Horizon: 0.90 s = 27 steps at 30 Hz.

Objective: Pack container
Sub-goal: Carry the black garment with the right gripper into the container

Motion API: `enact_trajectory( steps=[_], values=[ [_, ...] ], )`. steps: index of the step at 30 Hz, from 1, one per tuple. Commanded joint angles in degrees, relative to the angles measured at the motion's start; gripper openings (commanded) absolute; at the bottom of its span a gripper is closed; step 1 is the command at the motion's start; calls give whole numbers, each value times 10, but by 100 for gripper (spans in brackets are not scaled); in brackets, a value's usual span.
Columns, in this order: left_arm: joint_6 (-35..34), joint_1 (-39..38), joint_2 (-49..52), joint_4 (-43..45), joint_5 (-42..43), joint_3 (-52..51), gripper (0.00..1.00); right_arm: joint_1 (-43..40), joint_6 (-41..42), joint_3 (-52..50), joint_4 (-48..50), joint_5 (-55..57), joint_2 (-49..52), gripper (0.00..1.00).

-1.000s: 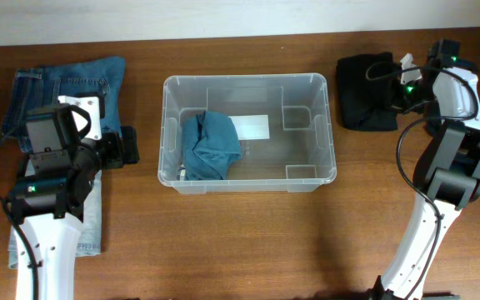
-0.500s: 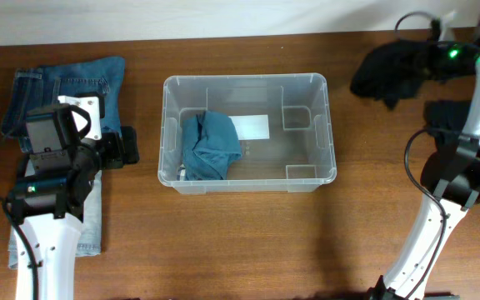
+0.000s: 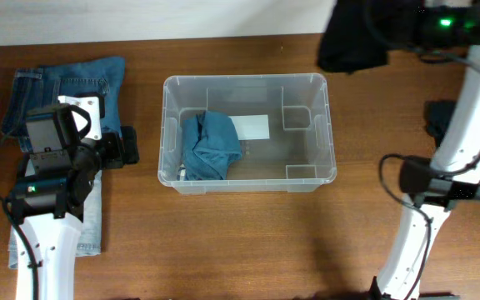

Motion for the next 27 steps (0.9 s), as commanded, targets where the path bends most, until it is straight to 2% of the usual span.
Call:
enact_trajectory(
  steps=[1, 8, 15, 21, 27],
  values=[
    [-6, 2, 2, 2, -4, 0, 100, 67, 35, 9, -3, 33, -22, 4],
    [-6, 2, 2, 2, -4, 0, 99, 204, 82, -8, -4, 214, -22, 4],
    [-6, 2, 2, 2, -4, 0, 99, 314, 109, -63, -3, 301, -19, 4],
    [-6, 2, 2, 2, -4, 0, 99, 371, 114, -125, 13, 311, -5, 4],
    [-6, 2, 2, 2, -4, 0, 100, 407, 122, -218, 83, 277, -3, 4]
  ],
)
